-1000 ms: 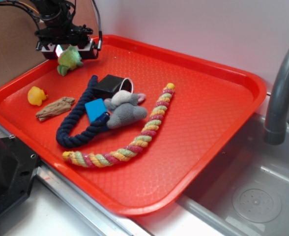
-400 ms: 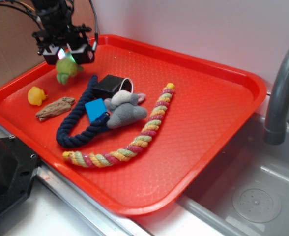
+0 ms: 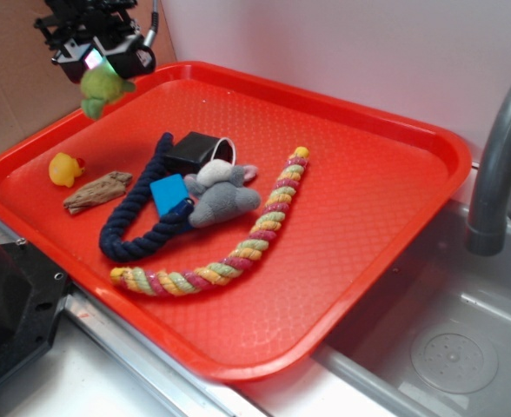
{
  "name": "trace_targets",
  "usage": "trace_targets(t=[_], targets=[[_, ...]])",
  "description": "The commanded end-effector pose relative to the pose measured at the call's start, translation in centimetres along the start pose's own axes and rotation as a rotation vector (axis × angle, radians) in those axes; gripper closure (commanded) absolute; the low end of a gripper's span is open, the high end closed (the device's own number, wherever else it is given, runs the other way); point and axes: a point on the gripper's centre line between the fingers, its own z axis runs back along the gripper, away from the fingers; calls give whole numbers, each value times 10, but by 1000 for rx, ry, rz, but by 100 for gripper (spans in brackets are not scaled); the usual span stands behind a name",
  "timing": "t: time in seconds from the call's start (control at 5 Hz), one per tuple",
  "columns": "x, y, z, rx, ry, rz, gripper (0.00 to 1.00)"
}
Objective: Grab the green animal.
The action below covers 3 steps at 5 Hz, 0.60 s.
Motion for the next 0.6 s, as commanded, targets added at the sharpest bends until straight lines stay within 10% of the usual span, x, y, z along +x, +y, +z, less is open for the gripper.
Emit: trace_targets(t=[0.0,0.4], targets=[[15,-4,37,55,-56,-56,100],[19,-27,47,96,36,-222,100]])
